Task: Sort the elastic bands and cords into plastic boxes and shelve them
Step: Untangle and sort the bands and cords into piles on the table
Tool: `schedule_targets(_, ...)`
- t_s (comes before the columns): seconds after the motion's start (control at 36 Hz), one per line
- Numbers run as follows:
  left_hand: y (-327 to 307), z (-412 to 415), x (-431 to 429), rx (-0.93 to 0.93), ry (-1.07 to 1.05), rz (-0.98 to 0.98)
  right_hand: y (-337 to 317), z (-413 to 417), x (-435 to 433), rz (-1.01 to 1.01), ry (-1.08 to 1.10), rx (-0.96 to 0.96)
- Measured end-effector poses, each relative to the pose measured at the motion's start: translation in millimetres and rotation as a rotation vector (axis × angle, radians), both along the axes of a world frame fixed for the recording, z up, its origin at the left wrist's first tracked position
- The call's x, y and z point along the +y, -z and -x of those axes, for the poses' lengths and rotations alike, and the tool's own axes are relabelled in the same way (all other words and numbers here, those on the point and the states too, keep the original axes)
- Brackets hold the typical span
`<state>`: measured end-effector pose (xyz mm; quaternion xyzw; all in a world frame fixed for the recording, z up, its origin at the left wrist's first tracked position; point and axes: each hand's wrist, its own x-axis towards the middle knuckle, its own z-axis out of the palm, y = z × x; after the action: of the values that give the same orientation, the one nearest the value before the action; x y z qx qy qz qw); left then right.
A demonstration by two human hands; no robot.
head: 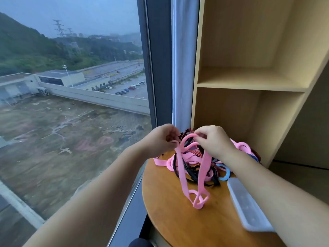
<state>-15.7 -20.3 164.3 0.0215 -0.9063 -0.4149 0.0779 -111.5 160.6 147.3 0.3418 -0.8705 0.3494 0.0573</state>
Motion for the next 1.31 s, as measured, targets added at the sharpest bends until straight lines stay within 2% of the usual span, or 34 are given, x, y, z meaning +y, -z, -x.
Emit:
schedule_targets(0.06, -0.5, 0.3, 0.5, 0.049, -0.011, 0.072, -0.4, 3.2, 3.0, 0.027, 0.069, 0.025)
schedule_targets(0.11, 0.2, 1.7, 3.6, 0.117, -0.023, 0.045, -1.5, 2.7, 2.5, 0.079, 0.079, -0.018)
schedule_targets(0.19, -0.5, 4.1, 10.3, 0.231, -0.043, 0.016, -3.3, -1.7, -2.0, 0.22, 0.004, -0.23)
schedule_targets(0.31, 0.9, 5.6, 17.2, 0.35, -0.074, 0.09, 0.0, -10.8, -4.9, 0.336, -0.194, -0.486)
schedule_targets(0.47, 5.1, 8.9, 20.7, 0.487, -0.147, 0.14, 3.0, -16.6, -4.5, 0.45, -0.297, -0.662)
schedule_targets(0.67, 3.4, 12.3, 21.4, 0.492, -0.222, 0.149, 3.7, -19.1, -11.6, 0.544, -0.201, -0.526)
schedule_targets(0.75, -3.3, 9.1, 15.5, 0.382, -0.202, -0.104, -3.4, -14.9, -9.7, 0.59, -0.222, -0.539)
schedule_targets(0.81, -8.5, 4.7, 10.4, 0.282, -0.131, -0.32, -11.6, -10.6, -7.8, 0.613, -0.211, -0.542)
schedule_targets(0.83, -10.2, 2.3, 7.3, 0.252, -0.09, -0.363, -16.4, -9.1, -7.4, 0.622, -0.212, -0.543)
schedule_targets(0.92, -15.5, -4.5, 2.8, 0.24, 0.026, -0.433, -30.0, -6.4, -8.3, 0.661, -0.248, -0.589)
schedule_targets(1.03, -30.4, -6.5, 5.3, 0.281, 0.072, -0.487, -45.6, -9.2, -13.6, 0.604, -0.312, -0.63)
schedule_targets(1.14, -49.2, -9.0, 8.2, 0.328, 0.095, -0.554, -65.4, -20.1, -22.4, 0.564, -0.337, -0.543)
schedule_targets(1.22, -59.3, -14.3, 8.5, 0.317, 0.034, -0.58, -74.5, -26.8, -31.2, 0.543, -0.31, -0.423)
schedule_targets(1.31, -60.9, -21.7, 5.5, 0.337, -0.013, -0.627, -77.6, -30.6, -36.9, 0.561, -0.341, -0.415)
